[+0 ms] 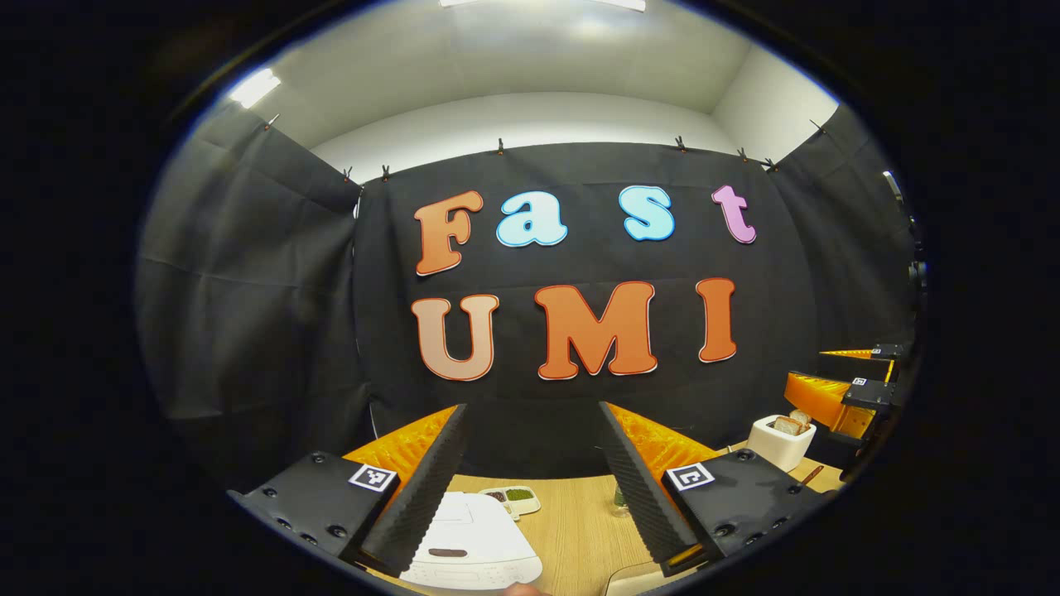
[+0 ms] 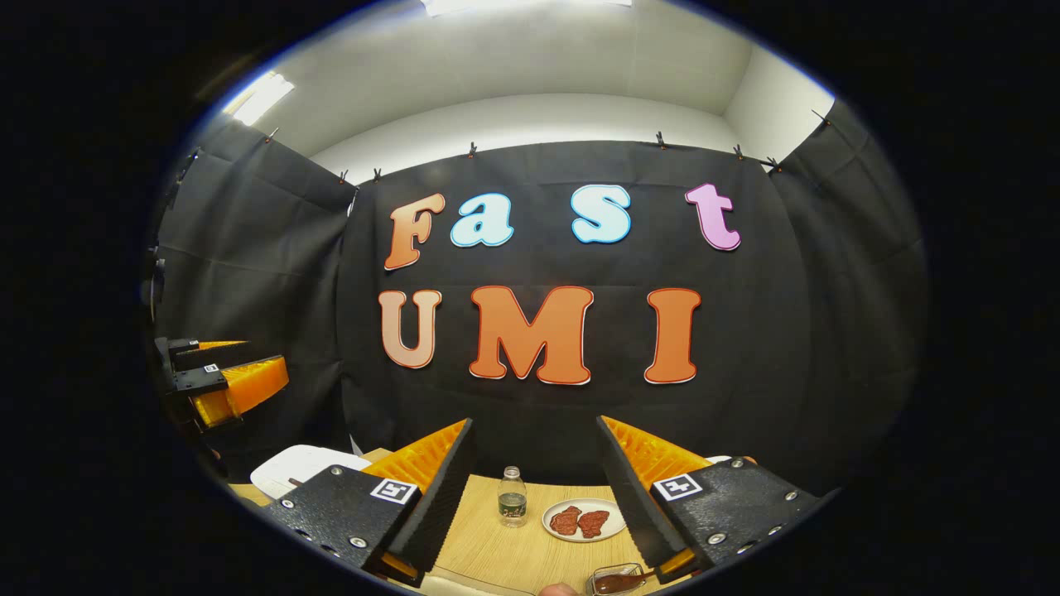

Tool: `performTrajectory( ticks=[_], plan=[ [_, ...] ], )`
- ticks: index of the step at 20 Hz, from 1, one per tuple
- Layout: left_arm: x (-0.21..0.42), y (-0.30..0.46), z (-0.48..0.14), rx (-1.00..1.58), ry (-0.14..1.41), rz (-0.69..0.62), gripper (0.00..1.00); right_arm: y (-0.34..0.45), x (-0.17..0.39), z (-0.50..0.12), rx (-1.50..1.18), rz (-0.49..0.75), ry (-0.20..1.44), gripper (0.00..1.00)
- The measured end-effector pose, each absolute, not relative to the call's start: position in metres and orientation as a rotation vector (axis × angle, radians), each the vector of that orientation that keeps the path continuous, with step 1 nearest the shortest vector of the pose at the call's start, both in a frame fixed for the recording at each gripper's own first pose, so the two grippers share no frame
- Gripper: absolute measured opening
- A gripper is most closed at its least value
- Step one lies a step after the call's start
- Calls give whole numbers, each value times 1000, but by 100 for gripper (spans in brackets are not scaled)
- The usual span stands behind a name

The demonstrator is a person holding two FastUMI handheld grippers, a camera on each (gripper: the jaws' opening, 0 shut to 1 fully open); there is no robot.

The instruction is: Close the left gripper, press the button to open the rice cooker; take a wooden spoon from the chopstick holder with the right hand, scoop a spoonful of rice and pour it into the rice cooker, then put the wooden spoon back into the chopstick holder.

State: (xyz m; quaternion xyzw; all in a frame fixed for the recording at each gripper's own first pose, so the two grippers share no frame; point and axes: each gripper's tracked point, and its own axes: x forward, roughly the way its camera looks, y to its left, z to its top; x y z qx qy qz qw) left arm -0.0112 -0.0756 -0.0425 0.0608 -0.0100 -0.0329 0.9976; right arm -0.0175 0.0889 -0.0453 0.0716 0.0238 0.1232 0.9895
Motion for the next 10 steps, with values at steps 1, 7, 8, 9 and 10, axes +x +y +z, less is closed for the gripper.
performTrajectory(
  ticks=[1,7,8,9,10],
  plan=[
    [-11,-78,-45,128,-15,-74,100,88,-18,-46,143,246,48,88],
    [-8,-84,-38,144,-81,-109,100,92,-18,-42,145,260,32,88],
    [-9,-85,-39,143,-76,-111,100,93,-17,-40,146,260,26,93],
    [-7,-84,-41,143,-70,-108,100,92,-17,-40,147,261,21,88],
    [-8,-83,-38,144,-65,-104,100,94,-17,-40,146,262,20,88]
  ],
)
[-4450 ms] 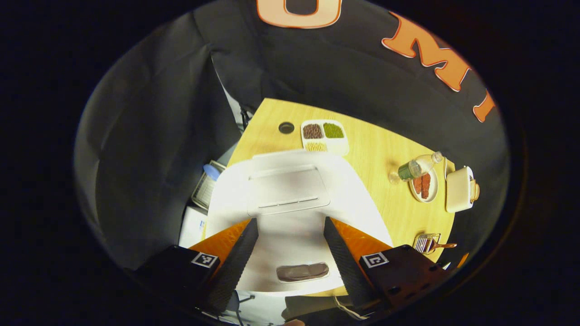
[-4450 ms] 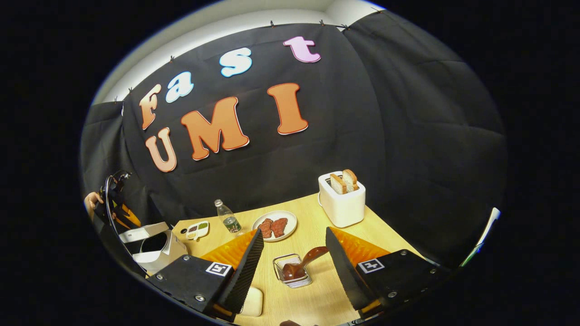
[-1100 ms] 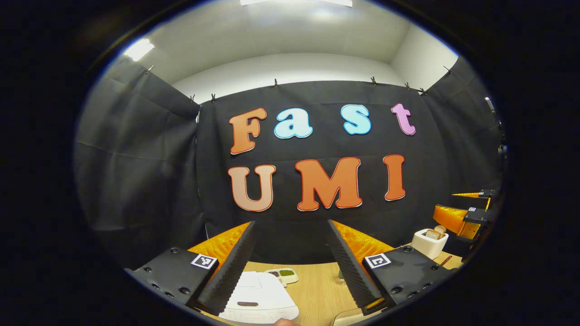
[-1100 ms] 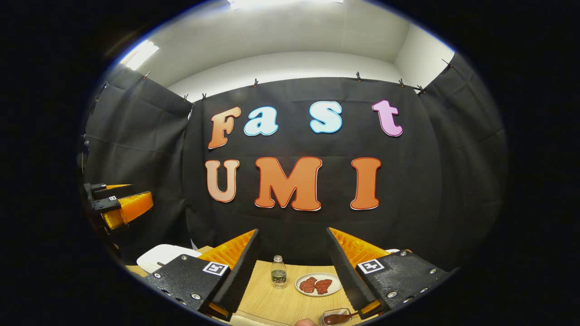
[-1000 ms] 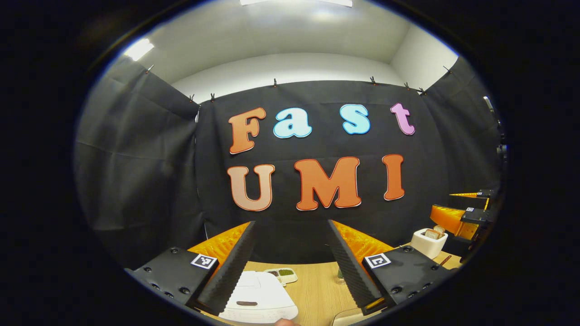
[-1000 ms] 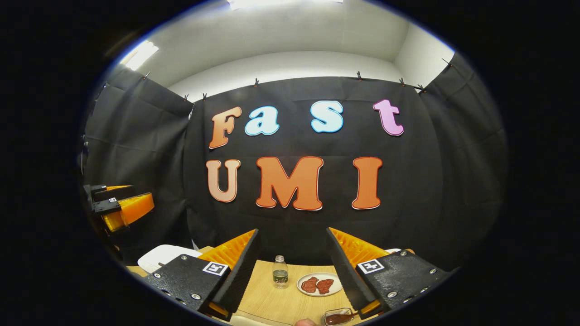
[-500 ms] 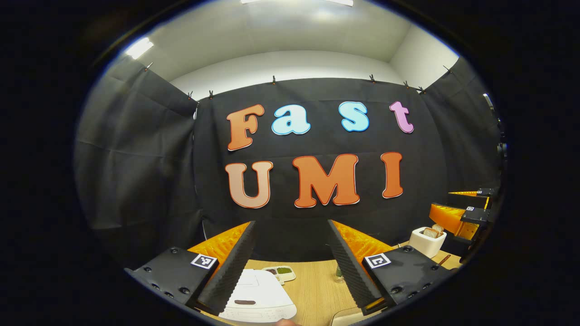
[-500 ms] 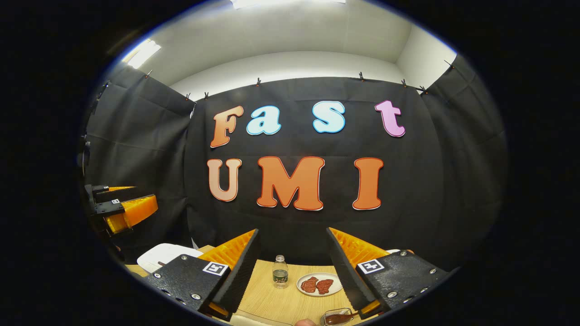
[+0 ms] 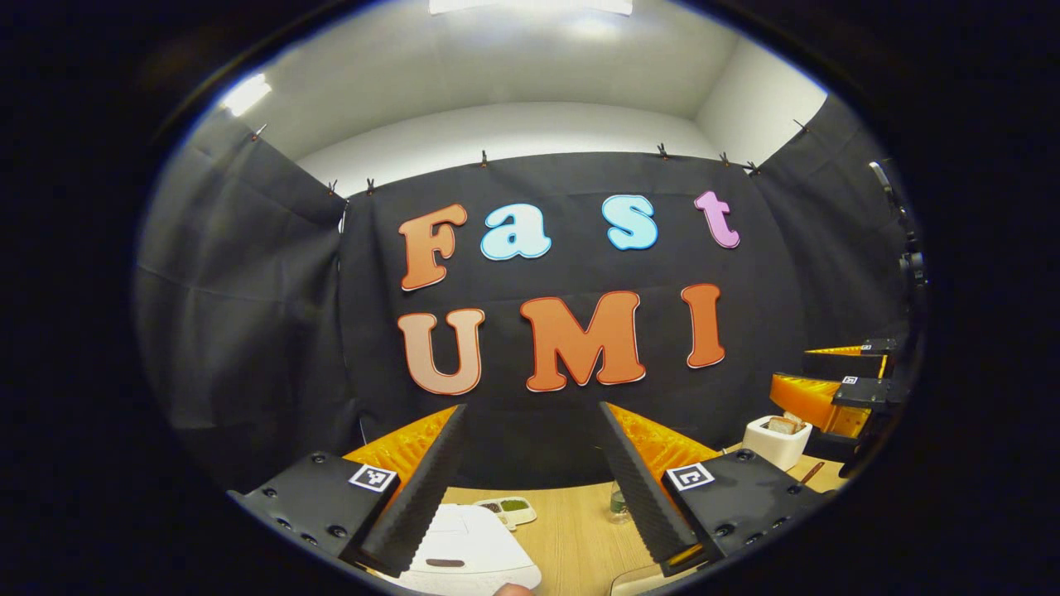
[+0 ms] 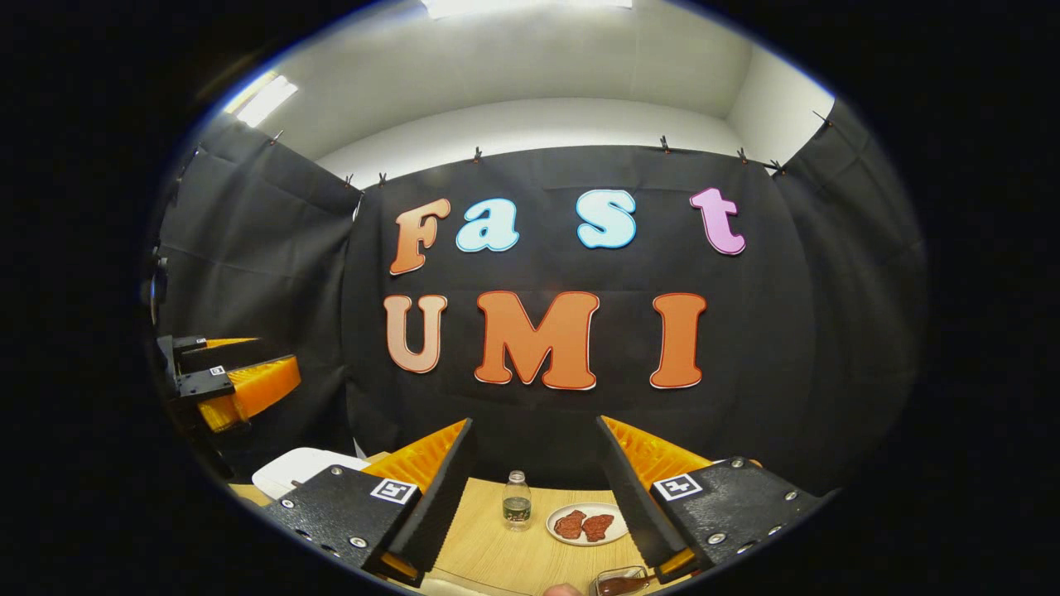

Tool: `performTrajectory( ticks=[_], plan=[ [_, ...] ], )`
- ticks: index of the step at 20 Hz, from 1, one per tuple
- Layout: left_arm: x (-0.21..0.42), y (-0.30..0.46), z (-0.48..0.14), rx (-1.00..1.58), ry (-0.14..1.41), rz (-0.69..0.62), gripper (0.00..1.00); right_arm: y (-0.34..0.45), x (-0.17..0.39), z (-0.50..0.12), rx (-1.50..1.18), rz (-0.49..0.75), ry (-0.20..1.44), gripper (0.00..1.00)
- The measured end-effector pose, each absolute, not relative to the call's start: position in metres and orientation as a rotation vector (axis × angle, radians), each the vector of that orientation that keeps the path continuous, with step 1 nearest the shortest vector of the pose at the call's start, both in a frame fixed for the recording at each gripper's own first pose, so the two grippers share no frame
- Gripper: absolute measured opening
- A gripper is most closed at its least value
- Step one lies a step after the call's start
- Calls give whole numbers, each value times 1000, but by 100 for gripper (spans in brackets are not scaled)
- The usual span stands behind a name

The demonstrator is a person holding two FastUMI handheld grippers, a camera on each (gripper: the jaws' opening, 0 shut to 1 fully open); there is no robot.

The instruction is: Close the left gripper, press the button to open the rice cooker; take a wooden spoon from the chopstick holder with the right hand, scoop a spoonful of rice and pour it into the rice cooker, then put the wooden spoon back into the chopstick holder.

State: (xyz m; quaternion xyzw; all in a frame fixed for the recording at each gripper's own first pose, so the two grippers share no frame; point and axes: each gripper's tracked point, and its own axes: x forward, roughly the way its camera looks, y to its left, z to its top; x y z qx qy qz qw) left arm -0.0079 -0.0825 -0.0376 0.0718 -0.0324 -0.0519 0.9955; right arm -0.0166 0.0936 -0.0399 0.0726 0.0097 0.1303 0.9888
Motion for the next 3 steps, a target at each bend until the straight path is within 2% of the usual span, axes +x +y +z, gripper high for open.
performTrajectory(
  ticks=[1,2,3],
  plan=[
    [-7,-81,-38,143,-62,-101,100,93,-17,-40,145,261,21,93],
    [-7,-79,-40,144,-56,-95,100,93,-17,-41,145,261,24,88],
    [-6,-77,-41,144,-51,-92,100,93,-17,-42,147,261,27,88]
  ],
)
